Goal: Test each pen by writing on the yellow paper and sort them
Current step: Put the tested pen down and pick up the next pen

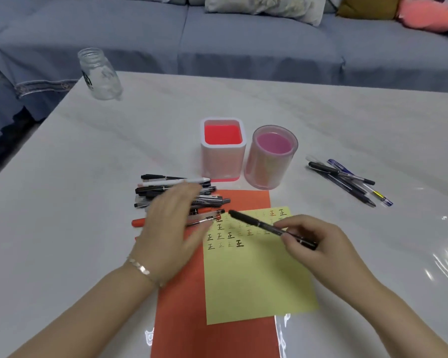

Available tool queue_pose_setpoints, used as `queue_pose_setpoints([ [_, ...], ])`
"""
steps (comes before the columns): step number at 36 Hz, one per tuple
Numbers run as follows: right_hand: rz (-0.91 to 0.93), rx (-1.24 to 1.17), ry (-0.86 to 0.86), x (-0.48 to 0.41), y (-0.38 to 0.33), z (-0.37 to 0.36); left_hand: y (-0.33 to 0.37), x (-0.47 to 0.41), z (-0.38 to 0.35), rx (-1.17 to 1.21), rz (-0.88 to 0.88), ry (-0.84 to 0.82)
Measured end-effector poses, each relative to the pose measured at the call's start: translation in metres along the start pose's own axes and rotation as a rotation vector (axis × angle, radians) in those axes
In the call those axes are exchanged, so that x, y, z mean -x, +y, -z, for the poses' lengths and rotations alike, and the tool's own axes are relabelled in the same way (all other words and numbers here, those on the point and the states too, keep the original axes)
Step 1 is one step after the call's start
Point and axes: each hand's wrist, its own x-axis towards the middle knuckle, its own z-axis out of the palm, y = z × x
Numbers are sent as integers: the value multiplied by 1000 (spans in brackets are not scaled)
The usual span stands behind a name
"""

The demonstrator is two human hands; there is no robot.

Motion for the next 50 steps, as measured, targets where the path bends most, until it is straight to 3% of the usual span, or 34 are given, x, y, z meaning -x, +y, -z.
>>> queue_pose_setpoints([
  [4, 12, -191, -160, 4, -26, -5, 36, 4, 1, -9, -261, -67],
  [9, -33, -619, -113, 8, -40, -5, 49, 16, 0, 158, -153, -64],
  [14, -21, -386, -105, 11, -35, -29, 58, 24, -2, 327, -146, -185],
  [19, -37, -389, 20, 10, -30, -51, 61, 27, -5, 399, -119, -251],
  [27, 56, -481, -139, 9, -31, -48, 56, 28, 7, 551, -85, -320],
  [31, 124, -429, -138, 11, -25, -42, 48, 33, 10, 372, -46, -396],
  [33, 127, -391, -53, 11, -18, -35, 41, 36, 11, 244, 69, -363],
  [36, 93, -125, 98, 10, 11, -31, 22, 39, 7, 64, 267, -203],
  [38, 99, 167, 106, 12, 27, -32, 8, 41, 3, -53, 319, -183],
  [40, 98, 410, -20, 14, 44, -36, -11, 45, -8, -211, 216, -134],
  [43, 65, 533, -132, 15, 56, -44, -21, 50, -15, -375, 159, -60],
  [47, 88, 546, -111, 14, 60, -51, -6, 51, -22, -282, 121, 16],
  [50, 135, 542, -110, 15, 58, -56, 12, 53, -29, -186, -29, -97],
])
